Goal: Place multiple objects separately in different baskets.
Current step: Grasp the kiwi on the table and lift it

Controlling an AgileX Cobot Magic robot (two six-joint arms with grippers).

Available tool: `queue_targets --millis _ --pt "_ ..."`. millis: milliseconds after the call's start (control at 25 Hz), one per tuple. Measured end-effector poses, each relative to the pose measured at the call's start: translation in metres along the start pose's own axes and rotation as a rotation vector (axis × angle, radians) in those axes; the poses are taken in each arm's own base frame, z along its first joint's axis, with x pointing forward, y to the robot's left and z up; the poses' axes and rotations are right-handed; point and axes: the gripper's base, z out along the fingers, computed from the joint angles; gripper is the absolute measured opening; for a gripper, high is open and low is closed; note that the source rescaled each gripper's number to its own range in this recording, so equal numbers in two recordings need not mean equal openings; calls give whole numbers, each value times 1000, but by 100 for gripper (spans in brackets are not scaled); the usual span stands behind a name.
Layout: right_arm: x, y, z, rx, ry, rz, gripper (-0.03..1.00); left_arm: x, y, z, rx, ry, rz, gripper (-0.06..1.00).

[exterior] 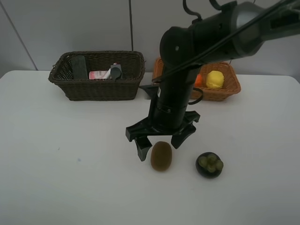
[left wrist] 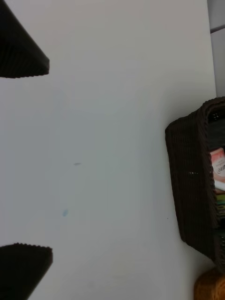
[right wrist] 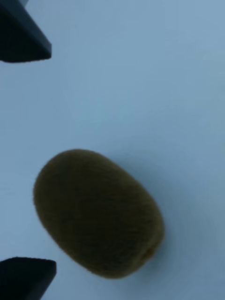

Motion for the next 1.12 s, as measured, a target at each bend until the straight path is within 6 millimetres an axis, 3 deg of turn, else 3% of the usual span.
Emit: queue_targets --millis 200,480,1120 --pt "-4 0 2 -7 -35 19 95 0 0 0 -1 0 0 92" --pt "-7 -9 26 75 13 52 95 0 0 0 -1 0 0 92" --pt "-10 -11 50 90 49 99 96 0 0 0 -1 0 0 92"
